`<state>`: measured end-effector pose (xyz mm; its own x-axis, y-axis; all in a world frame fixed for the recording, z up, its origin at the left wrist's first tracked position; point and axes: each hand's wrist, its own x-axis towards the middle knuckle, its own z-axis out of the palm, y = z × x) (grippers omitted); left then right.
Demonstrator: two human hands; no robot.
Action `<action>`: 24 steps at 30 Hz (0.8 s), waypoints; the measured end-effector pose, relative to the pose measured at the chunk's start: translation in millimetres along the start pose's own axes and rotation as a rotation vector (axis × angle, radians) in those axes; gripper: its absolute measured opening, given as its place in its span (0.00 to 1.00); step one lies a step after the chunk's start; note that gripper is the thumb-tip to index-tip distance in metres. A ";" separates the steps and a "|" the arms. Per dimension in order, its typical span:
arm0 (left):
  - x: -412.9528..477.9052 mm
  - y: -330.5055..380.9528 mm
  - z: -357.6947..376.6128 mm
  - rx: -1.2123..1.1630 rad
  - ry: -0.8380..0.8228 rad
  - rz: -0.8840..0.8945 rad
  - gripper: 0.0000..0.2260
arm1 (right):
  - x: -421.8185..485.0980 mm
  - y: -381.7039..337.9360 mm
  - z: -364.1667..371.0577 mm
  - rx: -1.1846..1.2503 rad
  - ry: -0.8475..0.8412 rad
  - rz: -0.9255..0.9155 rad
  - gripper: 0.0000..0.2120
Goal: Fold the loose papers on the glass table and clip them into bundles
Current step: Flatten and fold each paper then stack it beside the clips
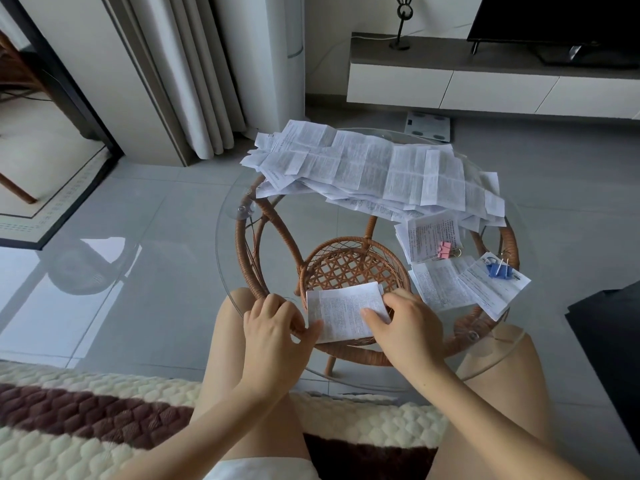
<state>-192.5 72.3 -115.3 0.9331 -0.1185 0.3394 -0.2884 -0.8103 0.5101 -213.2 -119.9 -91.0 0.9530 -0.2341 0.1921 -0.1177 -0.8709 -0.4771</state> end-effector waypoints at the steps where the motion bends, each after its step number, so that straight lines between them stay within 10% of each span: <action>1: -0.3 -0.6 1.0 0.005 0.005 0.018 0.14 | -0.1 0.0 -0.6 -0.006 -0.005 -0.004 0.19; 10: 9.7 17.0 -6.3 0.070 -0.101 0.665 0.15 | 1.8 -0.5 -1.5 -0.022 -0.023 0.000 0.19; 24: 13.5 10.4 -6.0 0.119 -0.372 0.622 0.26 | 4.3 0.5 0.1 -0.095 -0.047 -0.018 0.20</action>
<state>-184.2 65.7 -100.7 0.6214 -0.7468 0.2369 -0.7832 -0.5839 0.2137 -209.1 -121.3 -90.5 0.9669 -0.1998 0.1585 -0.1247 -0.9125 -0.3897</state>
